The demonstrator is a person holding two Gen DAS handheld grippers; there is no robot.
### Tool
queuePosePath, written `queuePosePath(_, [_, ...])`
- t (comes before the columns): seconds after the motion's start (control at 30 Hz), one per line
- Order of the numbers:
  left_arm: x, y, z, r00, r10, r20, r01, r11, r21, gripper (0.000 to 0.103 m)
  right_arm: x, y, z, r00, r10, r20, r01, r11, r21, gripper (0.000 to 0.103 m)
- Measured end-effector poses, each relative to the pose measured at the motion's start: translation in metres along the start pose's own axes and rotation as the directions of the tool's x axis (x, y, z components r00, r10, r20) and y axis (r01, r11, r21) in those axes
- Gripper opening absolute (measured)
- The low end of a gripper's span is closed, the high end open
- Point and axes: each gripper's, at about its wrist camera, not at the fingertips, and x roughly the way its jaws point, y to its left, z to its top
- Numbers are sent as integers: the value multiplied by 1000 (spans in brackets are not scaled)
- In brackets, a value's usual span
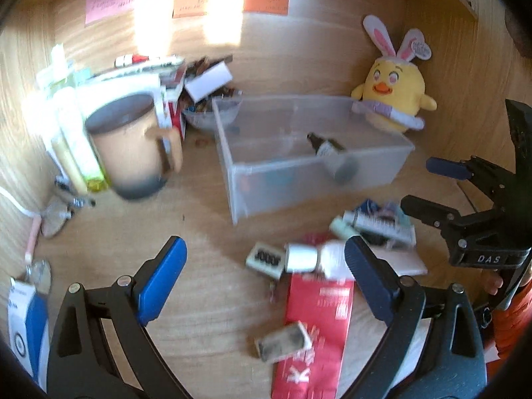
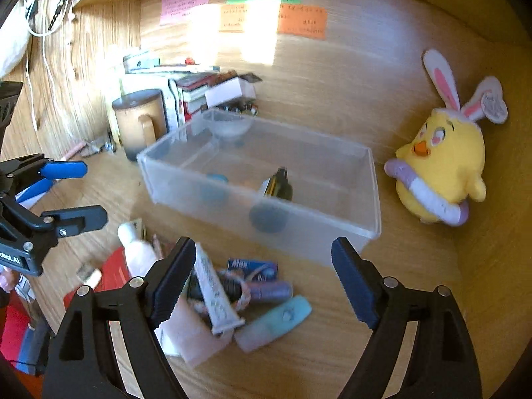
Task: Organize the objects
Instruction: 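Grasp the grey battery pack with the left gripper while the right grasps the teal stick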
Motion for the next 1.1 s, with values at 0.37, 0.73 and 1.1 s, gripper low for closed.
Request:
queuePosePath(0.37, [1, -1, -52, 997, -1, -73, 3, 1000, 30, 97, -5, -18, -39, 997, -63, -48, 68, 992, 104, 82])
queuePosePath(0.73, [9, 5, -69, 995, -29, -99, 30, 1000, 7, 76, 28, -35, -50, 986, -47, -161, 77, 980, 184, 82])
queuePosePath(1.1, [8, -4, -73, 994, -78, -82, 80, 996, 26, 45, 34, -32, -56, 981, -3, -192, 36, 985, 171, 74])
